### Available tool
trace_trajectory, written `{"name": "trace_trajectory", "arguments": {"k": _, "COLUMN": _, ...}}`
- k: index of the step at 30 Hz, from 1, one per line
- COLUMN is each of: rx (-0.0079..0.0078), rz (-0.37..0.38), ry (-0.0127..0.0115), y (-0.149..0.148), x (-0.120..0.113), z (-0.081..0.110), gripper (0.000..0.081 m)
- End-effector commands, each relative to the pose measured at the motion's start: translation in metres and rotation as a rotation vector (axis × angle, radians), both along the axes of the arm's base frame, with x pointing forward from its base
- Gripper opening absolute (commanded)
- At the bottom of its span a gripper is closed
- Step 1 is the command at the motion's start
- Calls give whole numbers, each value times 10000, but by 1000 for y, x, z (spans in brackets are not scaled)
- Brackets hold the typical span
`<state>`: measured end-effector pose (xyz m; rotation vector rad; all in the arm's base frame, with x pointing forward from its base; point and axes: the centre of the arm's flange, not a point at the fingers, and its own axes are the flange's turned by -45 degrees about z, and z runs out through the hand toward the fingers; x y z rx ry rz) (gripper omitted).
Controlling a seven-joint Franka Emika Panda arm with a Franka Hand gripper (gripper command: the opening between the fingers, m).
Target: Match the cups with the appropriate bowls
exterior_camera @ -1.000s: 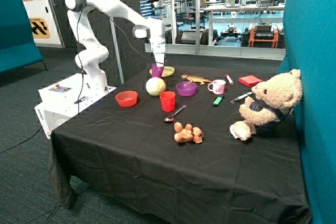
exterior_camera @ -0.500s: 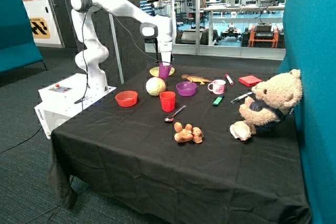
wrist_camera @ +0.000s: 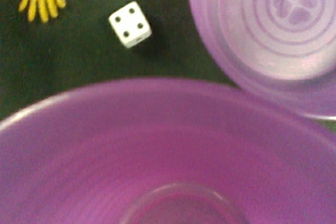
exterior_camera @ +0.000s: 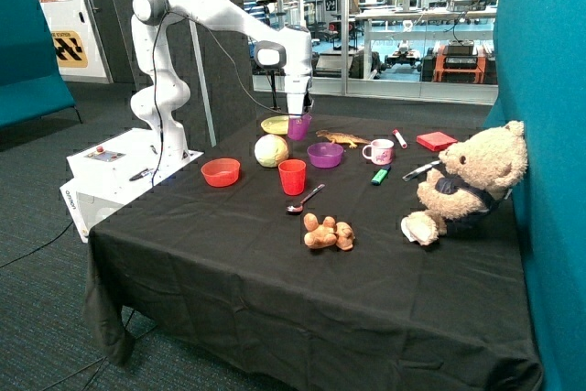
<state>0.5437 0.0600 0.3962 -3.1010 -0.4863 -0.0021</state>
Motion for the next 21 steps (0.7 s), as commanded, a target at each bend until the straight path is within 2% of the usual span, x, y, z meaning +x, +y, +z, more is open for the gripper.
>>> {"name": "trace_trajectory", "arguments": {"k": 1, "rx": -28, "rz": -1384, "ry": 11, "y": -4, "x": 10, "z": -4, "gripper": 0}}
{"name": "trace_trajectory", "arguments": {"k": 8, "rx": -27, "rz": -2740, "ry": 13, "y": -21, "x": 7, "z": -12, "gripper": 0}}
{"name": "trace_trajectory", "arguments": {"k": 11, "rx": -27, "rz": -2747, "ry": 13, "y": -23, "x": 9, "z": -14, "gripper": 0}}
{"name": "trace_trajectory", "arguments": {"k": 21, "rx": -28, "rz": -2292, "ry": 12, "y": 2, "x": 23, "z": 1, "gripper": 0}}
